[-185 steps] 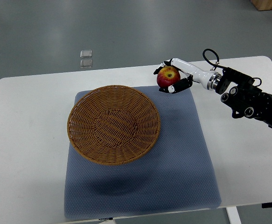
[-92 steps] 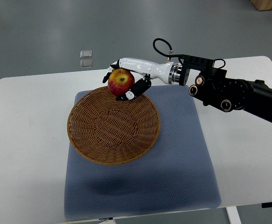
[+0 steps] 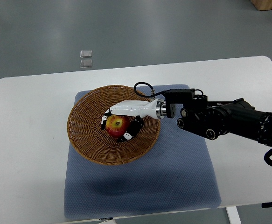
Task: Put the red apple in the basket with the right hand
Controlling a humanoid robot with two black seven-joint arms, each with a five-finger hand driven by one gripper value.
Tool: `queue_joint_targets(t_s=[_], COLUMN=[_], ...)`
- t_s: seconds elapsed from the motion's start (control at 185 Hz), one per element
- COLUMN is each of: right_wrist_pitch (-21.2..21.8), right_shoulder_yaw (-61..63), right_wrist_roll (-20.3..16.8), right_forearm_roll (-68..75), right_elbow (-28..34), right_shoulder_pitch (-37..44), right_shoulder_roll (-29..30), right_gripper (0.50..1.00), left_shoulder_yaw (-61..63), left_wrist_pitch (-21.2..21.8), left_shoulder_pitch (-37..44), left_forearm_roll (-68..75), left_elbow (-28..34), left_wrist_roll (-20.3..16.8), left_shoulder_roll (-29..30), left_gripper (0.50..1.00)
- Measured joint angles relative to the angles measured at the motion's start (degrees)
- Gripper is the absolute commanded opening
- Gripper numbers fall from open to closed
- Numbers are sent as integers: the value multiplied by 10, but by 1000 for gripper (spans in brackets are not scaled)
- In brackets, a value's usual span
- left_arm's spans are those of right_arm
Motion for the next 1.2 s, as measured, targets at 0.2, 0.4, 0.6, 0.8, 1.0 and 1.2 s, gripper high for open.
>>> queue_joint_targets(t_s=[0.2, 0.4, 0.6, 0.8, 1.0, 1.2], right_wrist_pitch=[-1, 3, 36, 74, 58, -19], right_shoulder_yaw=[3, 19, 98, 209, 261, 310], right_wrist_roll=[0, 1, -1, -54, -86, -105], right_forearm_roll=[8, 14, 67, 231, 403, 548], right_elbow=[0, 2, 5, 1, 0, -1], right_shoulder_pitch=[-1, 8, 19, 2, -58, -122], right_shoulder_roll=[2, -2, -11, -34, -71, -81], right_gripper=[903, 911, 909, 907, 905, 905], left_shoulder_yaw=[0, 1, 1, 2, 1, 1], left_wrist_pitch=[0, 0, 0, 0, 0, 0], left_shoulder_pitch=[0, 0, 0, 0, 0, 0], left_forearm_roll=[0, 0, 0, 0, 0, 0], left_elbow=[-1, -1, 1, 1, 0, -1], left_wrist_roll=[0, 0, 0, 0, 0, 0], left_shoulder_roll=[0, 0, 0, 0, 0, 0], left_gripper=[1000, 1000, 1000, 1000, 1000, 1000])
